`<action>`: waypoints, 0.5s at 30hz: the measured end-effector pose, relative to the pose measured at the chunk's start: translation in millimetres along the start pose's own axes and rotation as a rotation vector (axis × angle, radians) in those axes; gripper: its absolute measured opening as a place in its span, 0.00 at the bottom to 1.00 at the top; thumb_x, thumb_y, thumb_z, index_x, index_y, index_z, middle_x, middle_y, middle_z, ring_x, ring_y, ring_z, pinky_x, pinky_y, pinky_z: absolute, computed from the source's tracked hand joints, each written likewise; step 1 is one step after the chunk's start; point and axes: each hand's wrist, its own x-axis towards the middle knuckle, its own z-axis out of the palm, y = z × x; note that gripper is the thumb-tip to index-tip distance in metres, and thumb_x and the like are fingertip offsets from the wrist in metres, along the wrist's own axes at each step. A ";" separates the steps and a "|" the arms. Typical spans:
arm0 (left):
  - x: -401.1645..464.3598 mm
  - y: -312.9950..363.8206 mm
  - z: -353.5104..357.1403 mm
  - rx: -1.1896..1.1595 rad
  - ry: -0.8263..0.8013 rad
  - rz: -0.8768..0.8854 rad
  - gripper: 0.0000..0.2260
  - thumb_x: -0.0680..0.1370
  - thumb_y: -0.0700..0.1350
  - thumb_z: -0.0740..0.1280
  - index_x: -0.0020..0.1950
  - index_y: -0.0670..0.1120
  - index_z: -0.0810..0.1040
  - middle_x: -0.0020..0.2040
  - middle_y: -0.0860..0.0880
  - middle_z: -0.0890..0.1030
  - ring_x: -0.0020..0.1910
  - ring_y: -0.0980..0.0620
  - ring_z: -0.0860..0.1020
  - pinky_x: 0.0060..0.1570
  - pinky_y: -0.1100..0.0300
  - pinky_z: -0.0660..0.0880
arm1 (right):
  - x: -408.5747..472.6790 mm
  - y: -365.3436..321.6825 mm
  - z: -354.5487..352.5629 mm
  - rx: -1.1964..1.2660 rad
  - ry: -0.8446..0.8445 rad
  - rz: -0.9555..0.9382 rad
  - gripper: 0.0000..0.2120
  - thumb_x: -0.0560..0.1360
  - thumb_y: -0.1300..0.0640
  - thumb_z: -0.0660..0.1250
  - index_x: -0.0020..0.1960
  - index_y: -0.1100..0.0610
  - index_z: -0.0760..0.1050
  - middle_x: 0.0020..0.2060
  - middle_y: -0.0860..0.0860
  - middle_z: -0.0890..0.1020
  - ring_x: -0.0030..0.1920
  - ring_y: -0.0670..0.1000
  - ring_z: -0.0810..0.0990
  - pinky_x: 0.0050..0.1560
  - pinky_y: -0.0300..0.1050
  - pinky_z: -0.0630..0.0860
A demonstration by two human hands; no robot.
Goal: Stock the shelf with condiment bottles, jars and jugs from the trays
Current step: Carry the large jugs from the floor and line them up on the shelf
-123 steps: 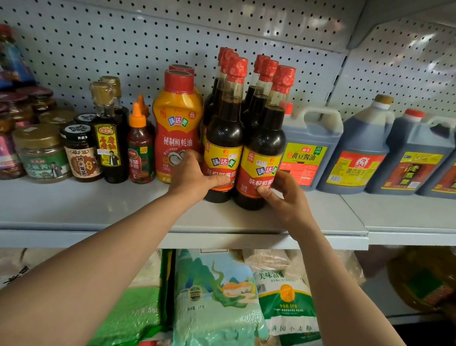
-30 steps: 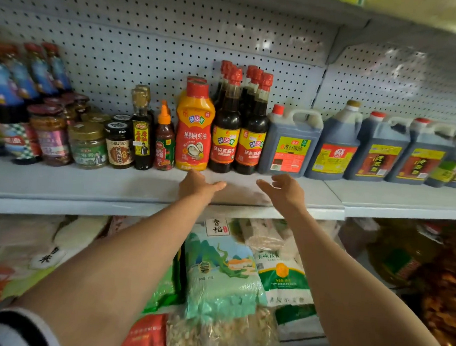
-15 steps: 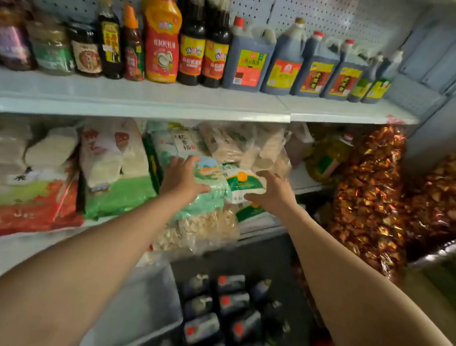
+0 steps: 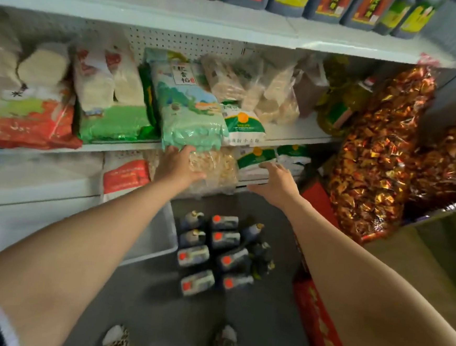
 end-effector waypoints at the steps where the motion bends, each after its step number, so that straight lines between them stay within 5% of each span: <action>1: -3.0 5.7 12.9 -0.006 0.006 -0.020 0.34 0.68 0.56 0.79 0.71 0.51 0.72 0.66 0.40 0.71 0.65 0.39 0.71 0.62 0.52 0.70 | 1.3 11.2 0.8 0.006 -0.018 -0.014 0.36 0.69 0.41 0.76 0.72 0.53 0.70 0.67 0.57 0.75 0.69 0.59 0.70 0.65 0.53 0.71; 8: -29.3 26.7 117.0 -0.056 -0.030 -0.195 0.33 0.70 0.58 0.77 0.72 0.54 0.70 0.68 0.43 0.71 0.67 0.41 0.70 0.63 0.48 0.72 | 21.7 93.2 26.0 -0.004 -0.150 -0.073 0.36 0.70 0.40 0.75 0.73 0.52 0.68 0.68 0.54 0.74 0.70 0.57 0.69 0.66 0.52 0.71; 15: -61.2 -34.2 192.9 -0.095 -0.070 -0.396 0.32 0.70 0.57 0.76 0.70 0.48 0.72 0.65 0.41 0.75 0.64 0.40 0.73 0.61 0.50 0.71 | 33.3 126.4 122.5 0.023 -0.415 -0.093 0.33 0.73 0.41 0.73 0.72 0.52 0.69 0.66 0.54 0.75 0.68 0.57 0.70 0.65 0.52 0.71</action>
